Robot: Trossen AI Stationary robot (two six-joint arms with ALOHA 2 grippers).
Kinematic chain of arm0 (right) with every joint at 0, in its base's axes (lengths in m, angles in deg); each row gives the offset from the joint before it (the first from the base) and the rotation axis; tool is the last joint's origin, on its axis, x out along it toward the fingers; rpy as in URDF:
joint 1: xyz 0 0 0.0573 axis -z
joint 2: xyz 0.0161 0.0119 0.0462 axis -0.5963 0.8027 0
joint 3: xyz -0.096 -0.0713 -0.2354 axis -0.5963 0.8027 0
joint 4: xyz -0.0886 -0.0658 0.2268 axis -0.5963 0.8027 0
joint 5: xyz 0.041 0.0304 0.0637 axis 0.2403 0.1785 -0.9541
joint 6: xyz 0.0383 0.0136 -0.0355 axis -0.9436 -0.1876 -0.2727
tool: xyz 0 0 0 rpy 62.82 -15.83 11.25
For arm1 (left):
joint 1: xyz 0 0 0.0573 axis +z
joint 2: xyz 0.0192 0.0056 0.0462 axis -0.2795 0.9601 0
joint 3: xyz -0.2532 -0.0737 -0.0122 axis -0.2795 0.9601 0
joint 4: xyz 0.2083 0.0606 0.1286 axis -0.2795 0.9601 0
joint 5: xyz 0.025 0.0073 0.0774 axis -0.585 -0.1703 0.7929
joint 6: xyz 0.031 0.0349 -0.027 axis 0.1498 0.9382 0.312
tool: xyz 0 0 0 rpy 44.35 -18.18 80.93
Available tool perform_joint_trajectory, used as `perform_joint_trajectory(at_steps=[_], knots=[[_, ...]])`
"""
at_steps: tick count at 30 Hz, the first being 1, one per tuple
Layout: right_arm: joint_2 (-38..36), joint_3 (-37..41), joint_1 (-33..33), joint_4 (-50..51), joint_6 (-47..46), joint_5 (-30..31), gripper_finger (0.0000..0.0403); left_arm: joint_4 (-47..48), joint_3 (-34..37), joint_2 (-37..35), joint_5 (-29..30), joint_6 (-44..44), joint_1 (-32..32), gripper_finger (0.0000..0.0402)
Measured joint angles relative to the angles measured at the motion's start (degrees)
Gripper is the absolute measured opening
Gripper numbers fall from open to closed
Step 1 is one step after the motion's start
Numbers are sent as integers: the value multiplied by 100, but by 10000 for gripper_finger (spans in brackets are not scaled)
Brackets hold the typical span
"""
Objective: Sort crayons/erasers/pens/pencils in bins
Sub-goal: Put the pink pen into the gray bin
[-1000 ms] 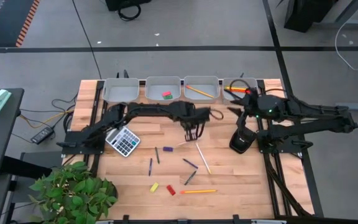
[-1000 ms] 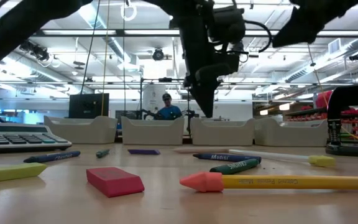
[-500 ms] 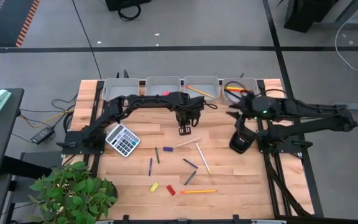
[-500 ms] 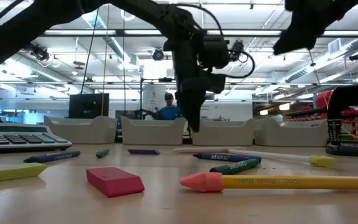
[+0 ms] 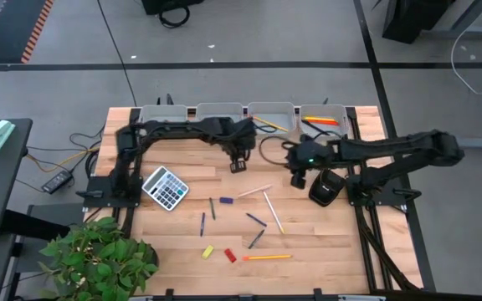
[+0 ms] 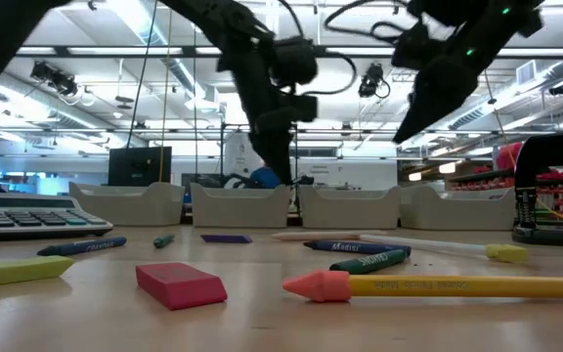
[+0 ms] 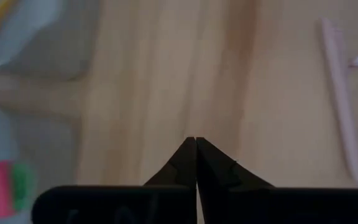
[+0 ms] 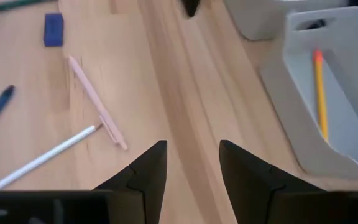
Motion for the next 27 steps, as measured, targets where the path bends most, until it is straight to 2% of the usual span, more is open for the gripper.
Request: perform_joint_trajectory(at_steps=[3,8,11,15,20,24,27], knots=[[521,0,4,-491,86,-94,156,-618,685,-490,230,-53,66,7],[1288,0,-9,-1054,145,-409,156,-1983,1906,-1140,261,-62,125,18],[1700,0,-78,-1255,218,-430,156,-3165,2613,-1246,218,-124,80,11],[2160,-10,-290,-1732,485,-459,156,-4254,3324,-1248,214,-153,-18,7],[2474,-20,-600,-1862,844,-460,156,-4713,3687,-1257,207,-221,-115,19],[2525,-19,-739,-1843,916,-338,156,-4904,3741,-1261,250,-184,-239,7],[2539,-17,-785,-1840,959,-197,156,-5079,3741,-1261,552,-165,-346,9]])
